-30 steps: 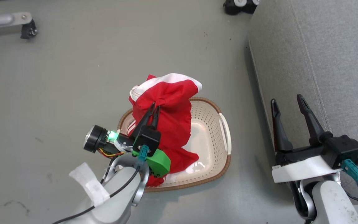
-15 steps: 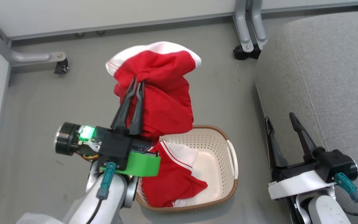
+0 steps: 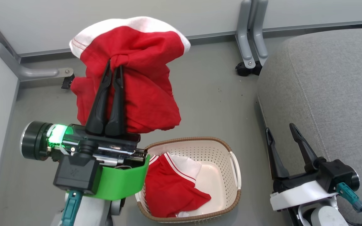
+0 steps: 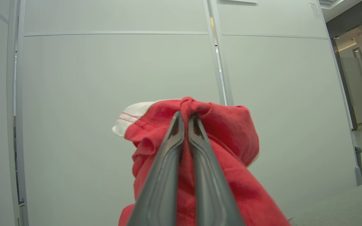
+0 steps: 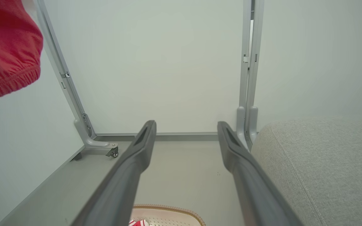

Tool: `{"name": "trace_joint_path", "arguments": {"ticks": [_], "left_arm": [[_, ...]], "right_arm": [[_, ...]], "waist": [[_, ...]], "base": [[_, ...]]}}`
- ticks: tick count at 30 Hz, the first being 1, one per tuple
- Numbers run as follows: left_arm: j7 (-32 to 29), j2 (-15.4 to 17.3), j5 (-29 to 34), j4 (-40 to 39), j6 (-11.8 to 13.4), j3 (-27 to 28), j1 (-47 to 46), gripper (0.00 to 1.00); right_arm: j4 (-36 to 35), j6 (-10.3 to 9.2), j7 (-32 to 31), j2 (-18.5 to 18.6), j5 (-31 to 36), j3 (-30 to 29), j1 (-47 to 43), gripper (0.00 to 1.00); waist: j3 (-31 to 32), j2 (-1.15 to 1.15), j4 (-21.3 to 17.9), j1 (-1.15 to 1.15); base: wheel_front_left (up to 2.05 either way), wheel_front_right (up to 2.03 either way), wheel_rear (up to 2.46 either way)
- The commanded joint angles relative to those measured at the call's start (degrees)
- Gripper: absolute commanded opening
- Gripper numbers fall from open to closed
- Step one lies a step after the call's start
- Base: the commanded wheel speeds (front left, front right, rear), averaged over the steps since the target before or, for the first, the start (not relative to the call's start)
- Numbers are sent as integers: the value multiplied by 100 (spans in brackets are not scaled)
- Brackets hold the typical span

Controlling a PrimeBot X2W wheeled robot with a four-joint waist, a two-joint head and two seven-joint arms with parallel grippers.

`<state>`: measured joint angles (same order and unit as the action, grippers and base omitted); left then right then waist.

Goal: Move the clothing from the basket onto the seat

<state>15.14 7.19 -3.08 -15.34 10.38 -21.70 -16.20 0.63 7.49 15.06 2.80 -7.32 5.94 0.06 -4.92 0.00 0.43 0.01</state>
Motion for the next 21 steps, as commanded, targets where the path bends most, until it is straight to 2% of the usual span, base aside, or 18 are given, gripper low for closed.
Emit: {"name": "trace_joint_path", "arguments": {"ticks": [1,9,14,21], "left_arm": [[2,-39,1,-105,-76,50,47,0],[1,-274,-117,-269,-539,-82,20,0],[1,-367,-213,-67,-984,-347,97,0],[1,-418,-293,-16,-1189,-476,191,0]], "right_arm": [[-17,0,19,15,-16,-19,-107,100],[-3,0,18,16,39,-19,-158,100],[-4,0,18,16,6,10,-125,100],[-24,0,18,15,-15,36,-49,100]], "waist": [[10,0,13,-1],[62,0,41,-1],[78,0,8,-1],[25,0,-84,-1]], "base": [[0,0,0],[0,0,0],[0,0,0],[0,0,0]]}}
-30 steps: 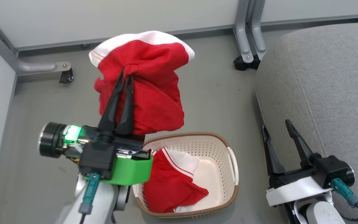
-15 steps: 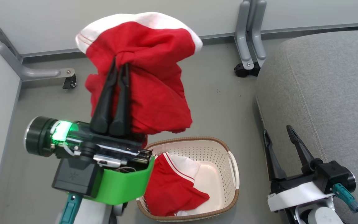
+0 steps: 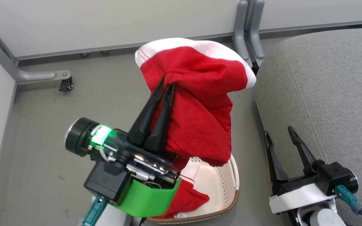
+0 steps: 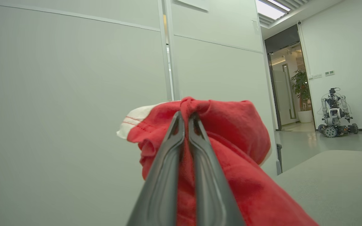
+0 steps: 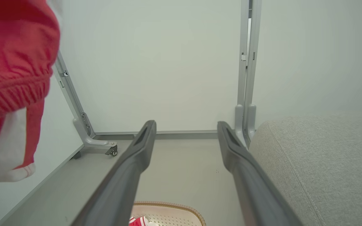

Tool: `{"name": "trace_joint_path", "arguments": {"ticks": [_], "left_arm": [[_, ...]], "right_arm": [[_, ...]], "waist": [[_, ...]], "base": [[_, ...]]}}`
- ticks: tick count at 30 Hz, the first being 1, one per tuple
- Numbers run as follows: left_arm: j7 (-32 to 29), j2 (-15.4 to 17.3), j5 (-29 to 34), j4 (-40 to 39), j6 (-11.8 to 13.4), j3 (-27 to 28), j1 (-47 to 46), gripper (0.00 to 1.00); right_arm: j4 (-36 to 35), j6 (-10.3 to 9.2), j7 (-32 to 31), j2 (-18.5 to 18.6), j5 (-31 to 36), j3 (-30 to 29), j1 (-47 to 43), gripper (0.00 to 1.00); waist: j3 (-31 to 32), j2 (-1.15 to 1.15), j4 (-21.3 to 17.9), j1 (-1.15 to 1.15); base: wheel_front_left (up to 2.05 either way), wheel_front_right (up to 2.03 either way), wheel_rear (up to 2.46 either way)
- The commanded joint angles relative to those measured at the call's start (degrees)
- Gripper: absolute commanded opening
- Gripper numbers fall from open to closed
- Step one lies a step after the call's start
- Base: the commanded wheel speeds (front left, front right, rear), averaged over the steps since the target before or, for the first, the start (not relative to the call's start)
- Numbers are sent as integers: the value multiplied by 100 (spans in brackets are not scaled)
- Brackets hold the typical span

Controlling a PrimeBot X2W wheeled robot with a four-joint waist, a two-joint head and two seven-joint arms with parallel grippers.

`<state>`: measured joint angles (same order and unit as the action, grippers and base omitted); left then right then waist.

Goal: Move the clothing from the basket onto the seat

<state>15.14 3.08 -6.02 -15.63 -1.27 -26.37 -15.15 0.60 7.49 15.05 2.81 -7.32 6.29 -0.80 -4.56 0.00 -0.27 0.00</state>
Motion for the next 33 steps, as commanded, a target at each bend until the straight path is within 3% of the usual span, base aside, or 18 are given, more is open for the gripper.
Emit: {"name": "trace_joint_path", "arguments": {"ticks": [1,14,19,23,33], "left_arm": [[1,-11,-18,15,-57,-25,73,0],[1,-22,-62,8,-36,-27,7,0],[1,-22,-60,34,-24,31,0,0],[1,-20,-54,77,-45,112,6,0],[2,-20,-7,212,-131,278,-68,0]], "right_arm": [[-18,0,20,15,-13,-1,39,100],[-31,0,20,15,-48,22,95,100],[-75,0,19,11,-487,-100,60,100],[-256,0,19,22,-307,82,-82,100],[-1129,-1,19,864,-91,1334,-214,100]], "waist": [[-20,0,-24,0],[-63,0,-107,0],[-43,0,-124,0],[-32,0,-156,0],[-111,0,-261,0]], "base": [[0,0,0],[0,0,0],[0,0,0],[0,0,0],[0,0,0]]}}
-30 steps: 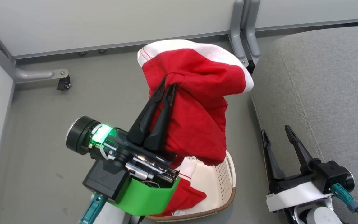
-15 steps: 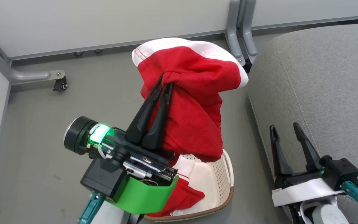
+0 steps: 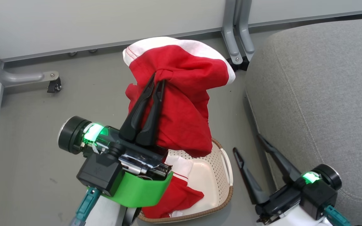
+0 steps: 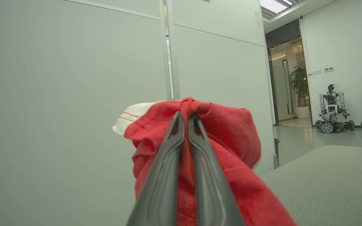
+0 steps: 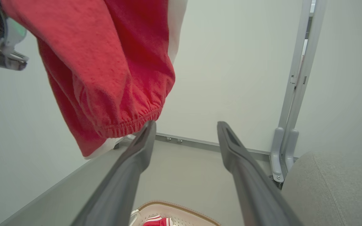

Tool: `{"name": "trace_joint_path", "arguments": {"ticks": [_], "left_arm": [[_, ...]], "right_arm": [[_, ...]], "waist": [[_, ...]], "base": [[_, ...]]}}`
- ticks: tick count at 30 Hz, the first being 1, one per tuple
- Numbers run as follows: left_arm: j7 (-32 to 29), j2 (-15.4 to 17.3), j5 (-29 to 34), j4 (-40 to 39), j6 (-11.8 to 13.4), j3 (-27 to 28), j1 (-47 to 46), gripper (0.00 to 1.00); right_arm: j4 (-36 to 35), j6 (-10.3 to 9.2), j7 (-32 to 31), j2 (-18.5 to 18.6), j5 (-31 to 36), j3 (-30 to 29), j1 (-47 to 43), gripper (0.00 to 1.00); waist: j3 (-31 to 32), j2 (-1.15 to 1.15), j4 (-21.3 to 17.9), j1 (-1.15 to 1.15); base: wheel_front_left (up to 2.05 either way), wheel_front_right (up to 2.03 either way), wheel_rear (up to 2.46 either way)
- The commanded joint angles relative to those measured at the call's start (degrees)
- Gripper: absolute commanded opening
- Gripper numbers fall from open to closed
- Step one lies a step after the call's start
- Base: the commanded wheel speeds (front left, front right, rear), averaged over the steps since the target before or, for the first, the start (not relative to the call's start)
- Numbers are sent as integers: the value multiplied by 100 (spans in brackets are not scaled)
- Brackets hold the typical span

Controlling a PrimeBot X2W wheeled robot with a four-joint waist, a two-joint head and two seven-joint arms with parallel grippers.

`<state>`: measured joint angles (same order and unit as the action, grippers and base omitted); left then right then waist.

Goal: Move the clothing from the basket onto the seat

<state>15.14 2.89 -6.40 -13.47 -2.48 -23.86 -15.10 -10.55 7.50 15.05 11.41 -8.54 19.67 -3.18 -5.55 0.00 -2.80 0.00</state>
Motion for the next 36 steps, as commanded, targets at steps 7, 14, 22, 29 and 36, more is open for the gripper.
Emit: {"name": "trace_joint_path", "arguments": {"ticks": [7,14,22,29,36], "left_arm": [[1,1,9,-41,-42,25,-152,0],[1,1,-4,-47,-57,-80,-187,0],[1,1,-7,-5,-56,-179,-238,0],[1,1,0,45,-68,-298,-218,0],[1,1,-43,148,-122,-433,-206,0]], "right_arm": [[-464,-2,20,395,-19,999,451,100],[-288,-2,19,410,135,1404,863,100],[-75,-2,20,-38,193,1364,1111,100],[157,-2,19,-222,257,1413,1257,100],[418,-2,19,-379,388,1246,1368,100]], "waist": [[-41,0,28,0],[-26,0,134,0],[-21,0,242,0],[-20,0,303,0],[-43,0,361,0]], "base": [[0,0,0],[0,0,0],[0,0,0],[0,0,0],[0,0,0]]}}
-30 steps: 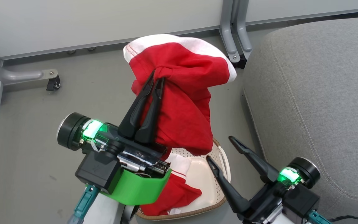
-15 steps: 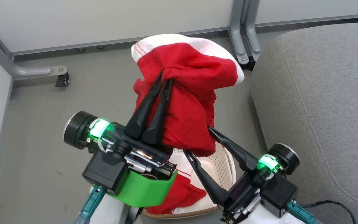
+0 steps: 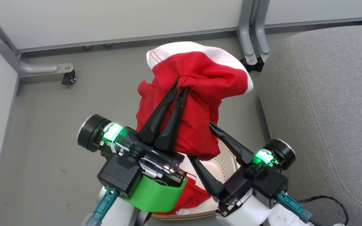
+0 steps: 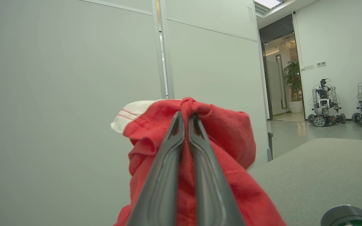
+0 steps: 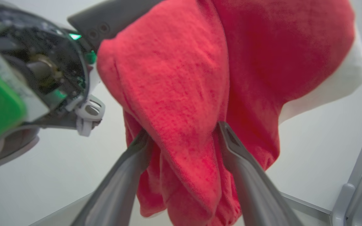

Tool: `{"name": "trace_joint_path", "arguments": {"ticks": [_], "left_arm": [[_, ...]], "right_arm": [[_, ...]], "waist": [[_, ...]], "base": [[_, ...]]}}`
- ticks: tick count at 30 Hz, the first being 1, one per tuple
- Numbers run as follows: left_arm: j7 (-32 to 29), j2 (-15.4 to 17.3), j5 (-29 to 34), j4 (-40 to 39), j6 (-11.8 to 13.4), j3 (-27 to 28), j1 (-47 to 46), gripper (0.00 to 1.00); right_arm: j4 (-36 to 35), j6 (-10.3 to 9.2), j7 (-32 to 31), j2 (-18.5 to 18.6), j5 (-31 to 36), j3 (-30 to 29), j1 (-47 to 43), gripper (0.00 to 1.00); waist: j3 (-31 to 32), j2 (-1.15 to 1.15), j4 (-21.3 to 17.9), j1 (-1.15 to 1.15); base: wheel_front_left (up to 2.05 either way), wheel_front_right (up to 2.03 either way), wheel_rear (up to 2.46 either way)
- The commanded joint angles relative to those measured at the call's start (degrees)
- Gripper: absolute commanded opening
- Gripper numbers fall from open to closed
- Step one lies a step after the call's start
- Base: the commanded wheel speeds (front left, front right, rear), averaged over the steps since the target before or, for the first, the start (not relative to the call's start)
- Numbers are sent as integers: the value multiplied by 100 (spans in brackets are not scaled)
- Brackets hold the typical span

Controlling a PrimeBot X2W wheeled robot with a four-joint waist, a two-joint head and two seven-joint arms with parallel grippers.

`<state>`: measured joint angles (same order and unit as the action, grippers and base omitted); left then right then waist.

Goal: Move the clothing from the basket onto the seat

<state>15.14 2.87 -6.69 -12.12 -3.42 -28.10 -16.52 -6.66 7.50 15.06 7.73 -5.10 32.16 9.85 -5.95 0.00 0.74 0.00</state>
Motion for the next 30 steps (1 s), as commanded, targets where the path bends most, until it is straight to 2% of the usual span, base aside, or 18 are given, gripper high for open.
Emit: {"name": "trace_joint_path", "arguments": {"ticks": [1,17,18,19,30], "left_arm": [[1,3,-15,20,-28,-28,-61,0],[1,3,-113,150,-112,-186,35,0],[2,3,-94,162,-120,-196,38,0],[1,3,-81,166,-119,-201,40,0],[1,3,-48,197,-151,-121,76,0]], "right_arm": [[70,-2,18,-23,66,-3,86,100],[492,-2,18,-219,316,12,211,100],[494,-2,18,-221,272,35,210,37],[485,-2,18,-216,264,50,223,0],[399,-2,18,-155,127,22,176,0]], "waist": [[-8,0,12,0],[59,0,90,0],[65,0,94,0],[64,0,95,0],[78,0,95,0]], "base": [[0,0,0],[0,0,0],[0,0,0],[0,0,0],[0,0,0]]}}
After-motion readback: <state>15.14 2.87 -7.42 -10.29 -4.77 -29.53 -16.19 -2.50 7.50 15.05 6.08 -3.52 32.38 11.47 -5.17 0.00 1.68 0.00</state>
